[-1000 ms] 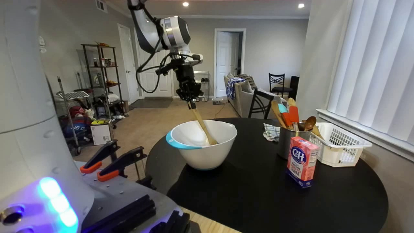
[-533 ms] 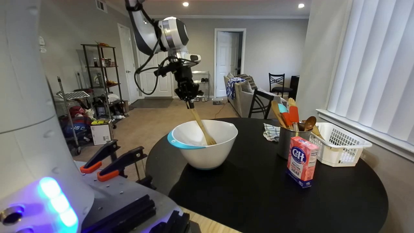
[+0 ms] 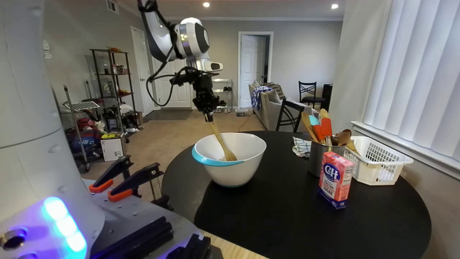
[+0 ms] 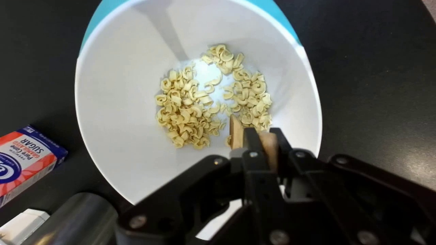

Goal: Use the wooden spoon to stir in the white bowl

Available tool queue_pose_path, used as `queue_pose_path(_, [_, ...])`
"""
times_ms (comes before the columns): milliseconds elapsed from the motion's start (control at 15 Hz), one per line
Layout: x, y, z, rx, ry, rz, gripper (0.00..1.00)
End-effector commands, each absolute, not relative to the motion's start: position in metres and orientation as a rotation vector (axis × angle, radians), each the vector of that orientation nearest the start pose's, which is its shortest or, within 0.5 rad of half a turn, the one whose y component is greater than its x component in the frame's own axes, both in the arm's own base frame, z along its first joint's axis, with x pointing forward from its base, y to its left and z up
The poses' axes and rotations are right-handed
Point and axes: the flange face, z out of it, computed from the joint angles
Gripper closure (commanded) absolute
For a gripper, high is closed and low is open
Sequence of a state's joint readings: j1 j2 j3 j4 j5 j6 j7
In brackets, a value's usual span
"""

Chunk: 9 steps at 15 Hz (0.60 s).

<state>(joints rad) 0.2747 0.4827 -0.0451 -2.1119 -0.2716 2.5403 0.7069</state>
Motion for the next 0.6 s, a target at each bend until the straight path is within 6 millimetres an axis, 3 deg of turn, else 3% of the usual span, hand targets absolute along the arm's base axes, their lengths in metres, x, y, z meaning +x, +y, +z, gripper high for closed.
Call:
queue_pose_path(0, [0.548,0.1319,0.185,-3.238,0.313,-0.027,0.96])
queue_pose_path(533, [0.5434,0.1262,0.1884,-3.196,0.113,0.226,0.96])
